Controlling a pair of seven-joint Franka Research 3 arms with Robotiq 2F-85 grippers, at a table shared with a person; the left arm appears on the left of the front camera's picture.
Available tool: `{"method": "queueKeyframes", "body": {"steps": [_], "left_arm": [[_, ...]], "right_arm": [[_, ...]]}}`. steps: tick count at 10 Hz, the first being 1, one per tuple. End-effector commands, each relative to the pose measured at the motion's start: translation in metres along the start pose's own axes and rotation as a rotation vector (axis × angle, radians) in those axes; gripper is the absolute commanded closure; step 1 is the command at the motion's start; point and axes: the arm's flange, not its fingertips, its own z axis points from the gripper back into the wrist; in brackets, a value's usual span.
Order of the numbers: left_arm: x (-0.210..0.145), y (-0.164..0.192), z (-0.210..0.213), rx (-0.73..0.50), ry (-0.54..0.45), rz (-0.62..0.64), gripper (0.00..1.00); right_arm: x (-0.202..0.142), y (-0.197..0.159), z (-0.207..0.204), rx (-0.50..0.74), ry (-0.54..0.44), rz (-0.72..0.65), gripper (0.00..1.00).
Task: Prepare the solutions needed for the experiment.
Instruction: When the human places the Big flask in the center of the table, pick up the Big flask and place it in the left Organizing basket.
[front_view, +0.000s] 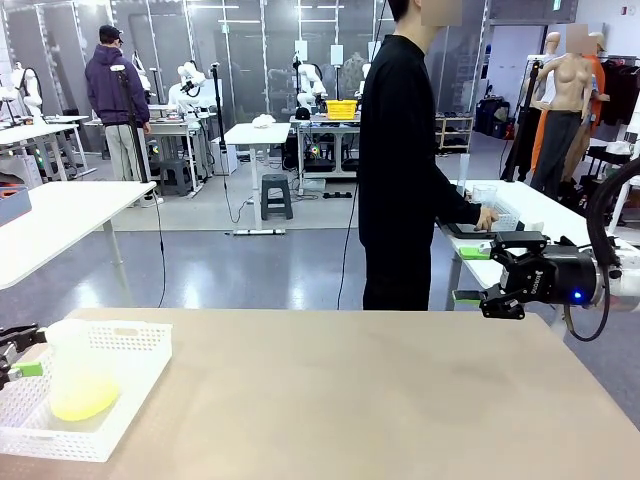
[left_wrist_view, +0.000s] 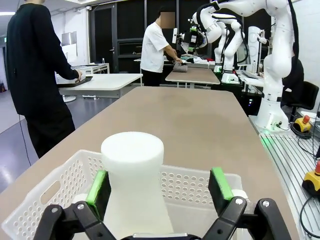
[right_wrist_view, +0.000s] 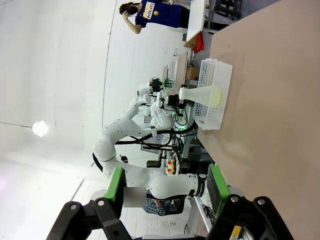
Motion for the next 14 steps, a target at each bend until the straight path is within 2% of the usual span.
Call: {"method": "queueKeyframes", "body": {"steps": [1, 4, 7, 10, 11, 14], "left_arm": [[0.0, 0.004, -0.002, -0.011, -0.002, -0.005, 0.0], [-0.004, 0.004, 0.004, 0.015, 0.003, 0.01, 0.0], [-0.008, 0.015, 0.028, 0.125, 0.034, -0.021, 0.0], [-0.014, 0.02, 0.037, 0.177, 0.009, -0.028, 0.0], [-0.007, 0.014, 0.035, 0.127, 0.018, -0.002, 0.0], [-0.007, 0.014, 0.035, 0.127, 0.018, -0.002, 0.0]], "right_arm": [[0.0, 0.001, 0.0, 0.001, 0.002, 0.003, 0.18], [0.0, 0.001, 0.0, 0.001, 0.002, 0.003, 0.18], [0.0, 0.001, 0.0, 0.001, 0.002, 0.003, 0.18], [0.0, 0.001, 0.0, 0.001, 0.002, 0.003, 0.18], [0.0, 0.001, 0.0, 0.001, 0.002, 0.003, 0.18], [0.0, 0.001, 0.0, 0.001, 0.002, 0.003, 0.18]]}}
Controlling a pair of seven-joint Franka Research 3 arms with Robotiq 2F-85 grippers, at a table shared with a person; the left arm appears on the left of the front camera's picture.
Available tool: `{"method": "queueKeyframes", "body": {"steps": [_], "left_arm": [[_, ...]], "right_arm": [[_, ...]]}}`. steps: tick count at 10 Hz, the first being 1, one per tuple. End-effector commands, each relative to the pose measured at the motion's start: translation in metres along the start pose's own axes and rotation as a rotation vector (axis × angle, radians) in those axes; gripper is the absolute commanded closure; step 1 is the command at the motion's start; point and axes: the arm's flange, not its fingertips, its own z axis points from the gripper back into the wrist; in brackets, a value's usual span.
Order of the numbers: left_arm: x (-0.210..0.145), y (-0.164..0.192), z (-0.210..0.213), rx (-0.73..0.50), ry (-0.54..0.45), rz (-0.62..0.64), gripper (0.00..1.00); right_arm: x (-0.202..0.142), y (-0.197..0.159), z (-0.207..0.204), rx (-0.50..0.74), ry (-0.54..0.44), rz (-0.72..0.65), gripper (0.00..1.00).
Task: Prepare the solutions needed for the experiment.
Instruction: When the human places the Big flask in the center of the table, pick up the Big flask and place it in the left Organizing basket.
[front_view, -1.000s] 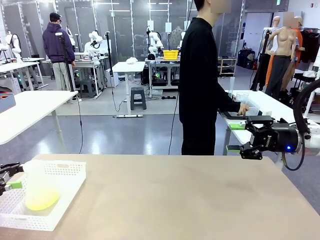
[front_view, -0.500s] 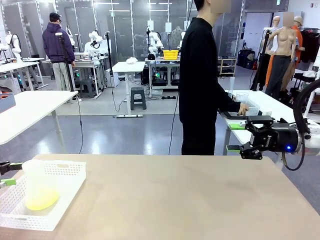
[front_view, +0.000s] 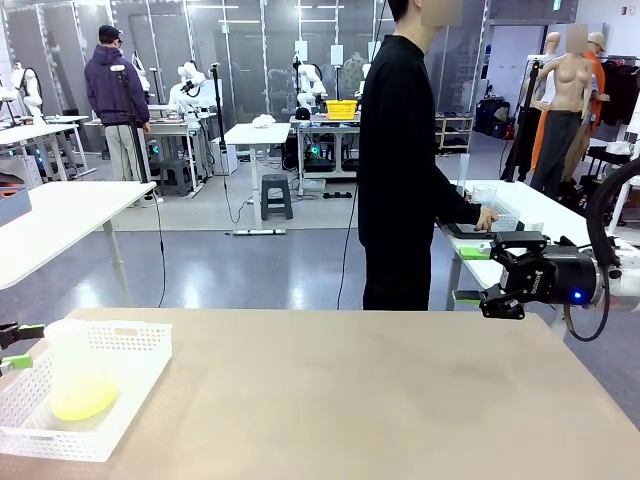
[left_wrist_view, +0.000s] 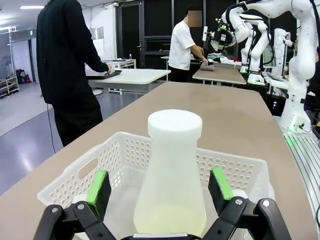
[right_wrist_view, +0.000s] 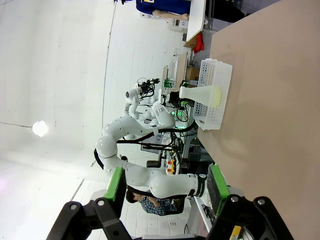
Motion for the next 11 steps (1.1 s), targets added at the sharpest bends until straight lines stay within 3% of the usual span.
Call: {"method": "queueKeyframes", "body": {"steps": [1, 6, 7, 8, 9, 11], "left_arm": [[0.003, -0.002, 0.0, -0.013, 0.006, -0.005, 0.0], [0.0, 0.0, 0.0, 0.0, 0.0, 0.0, 0.0], [0.005, 0.012, 0.009, 0.085, -0.054, 0.049, 0.0], [0.021, 0.023, 0.028, 0.095, -0.061, 0.111, 0.0], [0.038, 0.031, 0.043, 0.068, -0.054, 0.202, 0.0], [0.074, 0.037, 0.045, -0.119, -0.063, 0.464, 0.0]], "right_arm": [[0.0, 0.001, 0.0, 0.001, 0.002, 0.003, 0.18], [0.0, 0.001, 0.0, 0.001, 0.002, 0.003, 0.18], [0.0, 0.001, 0.0, 0.001, 0.002, 0.003, 0.18], [0.0, 0.001, 0.0, 0.001, 0.002, 0.003, 0.18], [0.0, 0.001, 0.0, 0.001, 0.002, 0.003, 0.18], [0.0, 0.001, 0.0, 0.001, 0.002, 0.003, 0.18]]}}
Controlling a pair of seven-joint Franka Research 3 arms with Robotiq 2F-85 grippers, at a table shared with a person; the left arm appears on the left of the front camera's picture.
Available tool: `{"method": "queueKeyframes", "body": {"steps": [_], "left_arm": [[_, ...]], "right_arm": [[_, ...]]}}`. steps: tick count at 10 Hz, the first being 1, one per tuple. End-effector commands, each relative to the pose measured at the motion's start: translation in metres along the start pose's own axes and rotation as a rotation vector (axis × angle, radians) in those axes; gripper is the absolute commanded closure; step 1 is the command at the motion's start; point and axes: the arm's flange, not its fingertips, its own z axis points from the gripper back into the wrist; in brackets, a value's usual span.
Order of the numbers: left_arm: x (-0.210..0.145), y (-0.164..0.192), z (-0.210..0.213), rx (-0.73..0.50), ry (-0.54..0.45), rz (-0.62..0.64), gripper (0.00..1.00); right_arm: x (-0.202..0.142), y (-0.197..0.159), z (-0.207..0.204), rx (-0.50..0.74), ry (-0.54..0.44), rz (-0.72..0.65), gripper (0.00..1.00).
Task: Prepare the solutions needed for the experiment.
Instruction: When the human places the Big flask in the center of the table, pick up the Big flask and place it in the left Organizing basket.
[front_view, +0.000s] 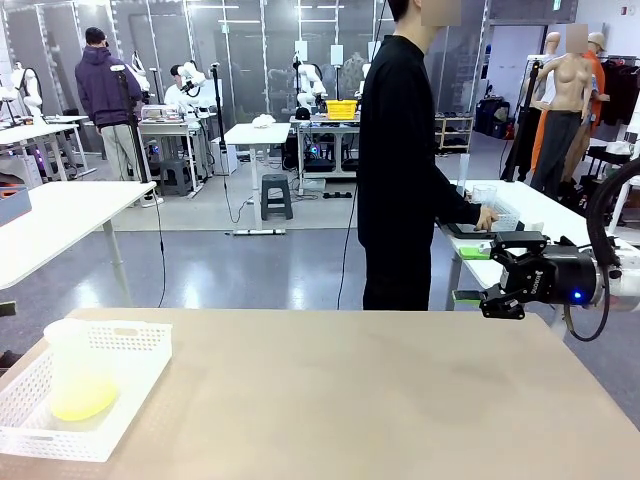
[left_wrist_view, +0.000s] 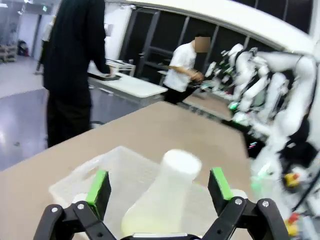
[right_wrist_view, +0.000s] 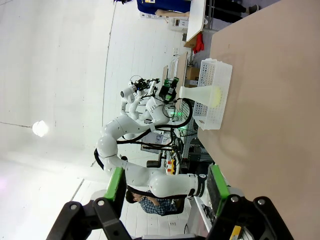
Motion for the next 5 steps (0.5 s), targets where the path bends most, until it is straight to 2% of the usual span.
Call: {"method": "queueKeyframes", "body": {"steps": [1, 2, 5], "left_arm": [[0.039, -0.01, -0.005, -0.217, 0.097, 0.296, 0.0], [0.054, -0.017, -0.01, -0.295, 0.107, 0.397, 0.0], [0.065, -0.031, -0.023, -0.312, 0.237, 0.675, 0.0]], "right_arm": [[0.0, 0.001, 0.0, 0.001, 0.002, 0.003, 0.18], [0.0, 0.001, 0.0, 0.001, 0.002, 0.003, 0.18], [0.0, 0.001, 0.0, 0.001, 0.002, 0.003, 0.18]]}}
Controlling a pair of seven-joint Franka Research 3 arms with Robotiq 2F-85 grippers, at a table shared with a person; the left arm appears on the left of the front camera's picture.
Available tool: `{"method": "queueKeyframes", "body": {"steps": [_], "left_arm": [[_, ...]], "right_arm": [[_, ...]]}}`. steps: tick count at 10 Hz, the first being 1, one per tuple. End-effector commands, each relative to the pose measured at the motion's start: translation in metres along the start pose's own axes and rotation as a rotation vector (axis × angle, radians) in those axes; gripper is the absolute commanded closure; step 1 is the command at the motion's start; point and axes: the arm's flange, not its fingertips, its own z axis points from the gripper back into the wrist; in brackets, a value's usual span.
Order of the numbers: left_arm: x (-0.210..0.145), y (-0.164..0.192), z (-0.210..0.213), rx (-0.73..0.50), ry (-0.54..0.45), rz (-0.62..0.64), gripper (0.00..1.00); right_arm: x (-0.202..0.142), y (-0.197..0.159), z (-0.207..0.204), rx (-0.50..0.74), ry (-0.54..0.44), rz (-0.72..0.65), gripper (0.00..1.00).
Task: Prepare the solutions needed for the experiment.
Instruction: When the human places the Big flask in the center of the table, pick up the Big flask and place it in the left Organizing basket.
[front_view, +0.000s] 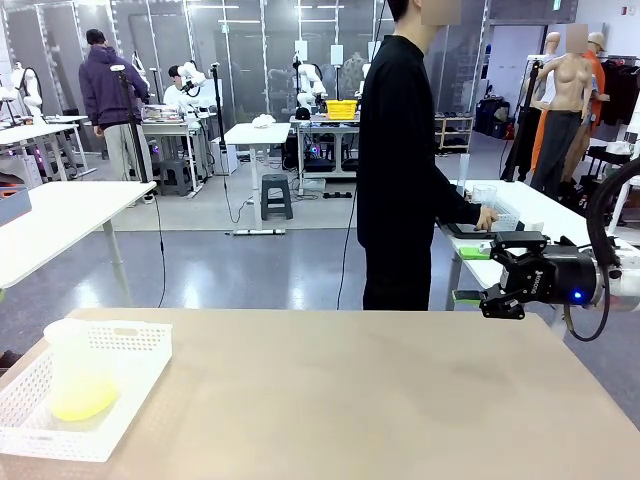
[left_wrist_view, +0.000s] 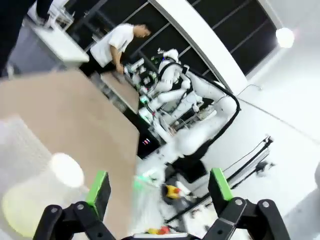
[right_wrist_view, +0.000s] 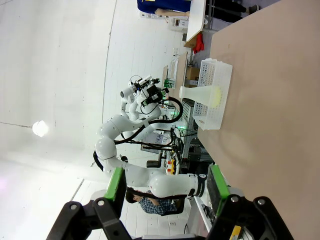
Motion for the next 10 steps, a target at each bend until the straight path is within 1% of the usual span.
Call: {"method": "queueKeyframes", "body": {"steps": [1, 2, 3, 4, 5, 6, 10], "left_arm": [[0.004, -0.002, -0.01, 0.005, 0.091, 0.175, 0.0], [-0.002, -0.005, -0.02, 0.018, 0.153, 0.244, 0.0], [-0.006, -0.001, -0.027, 0.052, 0.189, 0.284, 0.0], [-0.006, 0.005, -0.031, 0.051, 0.185, 0.3, 0.0], [-0.004, 0.009, -0.035, 0.028, 0.142, 0.287, 0.0], [-0.007, 0.006, -0.023, 0.017, 0.153, 0.281, 0.0], [-0.007, 0.006, -0.023, 0.017, 0.153, 0.281, 0.0]], "right_arm": [[0.0, 0.001, 0.0, 0.001, 0.002, 0.003, 0.18], [0.0, 0.001, 0.0, 0.001, 0.002, 0.003, 0.18], [0.0, 0.001, 0.0, 0.001, 0.002, 0.003, 0.18], [0.0, 0.001, 0.0, 0.001, 0.002, 0.003, 0.18], [0.0, 0.001, 0.0, 0.001, 0.002, 0.003, 0.18], [0.0, 0.001, 0.0, 0.001, 0.002, 0.003, 0.18], [0.0, 0.001, 0.0, 0.001, 0.002, 0.003, 0.18]]}}
